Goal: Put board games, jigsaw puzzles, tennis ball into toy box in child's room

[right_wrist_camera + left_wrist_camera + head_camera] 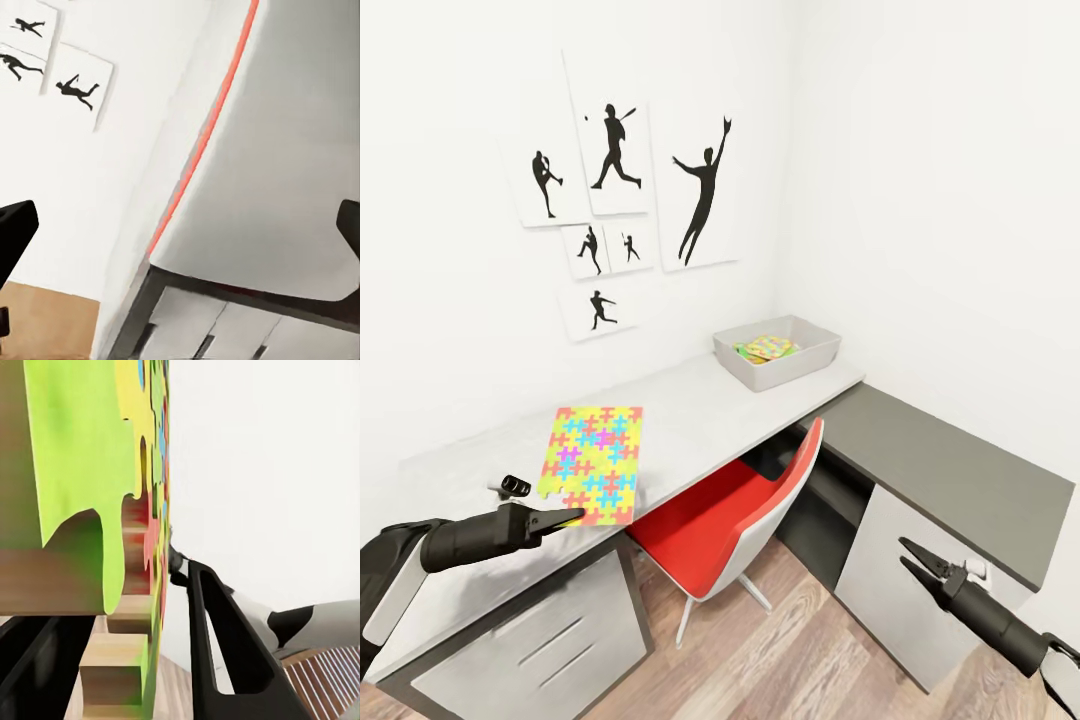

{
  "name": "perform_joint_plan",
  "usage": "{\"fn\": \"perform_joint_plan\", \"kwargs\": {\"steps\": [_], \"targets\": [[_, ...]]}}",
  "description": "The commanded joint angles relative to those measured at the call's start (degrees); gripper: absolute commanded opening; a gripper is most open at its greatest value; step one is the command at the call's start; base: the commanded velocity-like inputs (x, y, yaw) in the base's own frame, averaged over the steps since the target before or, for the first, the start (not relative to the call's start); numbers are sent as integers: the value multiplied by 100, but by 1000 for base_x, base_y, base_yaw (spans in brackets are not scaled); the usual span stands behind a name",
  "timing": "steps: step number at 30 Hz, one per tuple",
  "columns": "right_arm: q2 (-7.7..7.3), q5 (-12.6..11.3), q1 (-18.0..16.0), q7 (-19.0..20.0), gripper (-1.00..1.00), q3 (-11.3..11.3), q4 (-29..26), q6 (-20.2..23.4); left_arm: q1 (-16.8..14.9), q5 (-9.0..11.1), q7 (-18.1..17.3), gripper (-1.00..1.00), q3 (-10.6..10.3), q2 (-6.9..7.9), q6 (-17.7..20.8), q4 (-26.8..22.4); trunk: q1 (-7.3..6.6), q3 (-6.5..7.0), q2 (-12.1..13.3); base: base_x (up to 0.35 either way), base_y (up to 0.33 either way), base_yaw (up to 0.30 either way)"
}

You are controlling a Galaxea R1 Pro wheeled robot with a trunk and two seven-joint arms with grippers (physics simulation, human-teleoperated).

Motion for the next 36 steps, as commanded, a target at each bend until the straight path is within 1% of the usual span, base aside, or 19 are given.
{"fn": "perform_joint_plan", "kwargs": {"steps": [1,4,6,7,9,12,14,17,19,21,23,24,25,27,28,29,30,33,36], "targets": [[-2,89,30,-136,100,4,-289,67,-6,9,-11,-100,-2,2,60,-1,-22,12,37,0,0,0],[-8,384,233,-490,100,2,-971,171,-16,10,-8,-100,-2,4,60,14,-88,66,158,0,0,0],[-11,540,500,-859,100,-35,-1761,473,-69,9,-5,-100,3,-6,60,129,-132,102,238,0,0,0],[-11,563,564,-960,100,-53,-1979,573,-119,9,-3,-100,4,-12,60,166,-154,120,278,0,0,0],[-10,614,783,-1432,100,-185,-2842,1002,-555,6,3,-100,-10,-33,60,359,-198,155,358,0,0,0],[1,615,927,-1962,100,-421,-3437,1389,-1157,-2,6,-100,-175,-72,60,740,-264,209,479,0,0,0],[17,599,994,-2316,100,-729,-3718,1702,-1727,-6,11,-100,-541,-112,60,1431,-308,245,559,0,0,0],[36,601,1025,-2482,100,-978,-3810,1939,-2351,-14,39,-100,-938,-202,60,2203,-374,299,679,0,0,0],[41,600,1036,-2546,100,-1155,-3858,2071,-2972,-62,112,-100,-1309,-426,60,2840,-418,335,759,0,0,0],[40,597,1040,-2542,100,-1226,-3863,2115,-3234,-128,171,-100,-1476,-559,60,3093,-461,371,839,0,0,0],[40,594,1043,-2519,100,-1337,-3864,2163,-3701,-297,281,-100,-1684,-830,60,3468,-505,407,920,0,0,0],[40,594,1044,-2515,100,-1356,-3864,2170,-3817,-338,302,-100,-1713,-901,60,3546,-527,425,960,0,0,0],[44,595,1045,-2509,100,-1384,-3861,2176,-4047,-418,333,-100,-1760,-1041,60,3692,-549,443,1000,0,0,0],[45,599,1044,-2508,100,-1414,-3859,2182,-4392,-560,362,-100,-1807,-1233,60,3920,-593,479,1080,0,0,0],[44,599,1044,-2506,100,-1423,-3858,2183,-4508,-620,368,-100,-1817,-1288,60,4006,-615,497,1120,0,0,0],[42,603,1044,-2507,100,-1449,-3857,2186,-4948,-928,383,-100,-1836,-1483,60,4410,-637,514,1160,0,0,0],[41,603,1045,-2507,100,-1456,-3857,2187,-5142,-1102,386,-100,-1840,-1582,60,4616,-659,532,1200,0,0,0],[41,599,1046,-2505,100,-1464,-3854,2188,-5513,-1446,395,-100,-1845,-1802,60,4985,-725,586,1321,0,0,0],[40,597,1044,-2502,100,-1465,-3855,2193,-5660,-1572,420,-100,-1847,-1923,60,5103,-791,640,1441,0,0,0]]}}
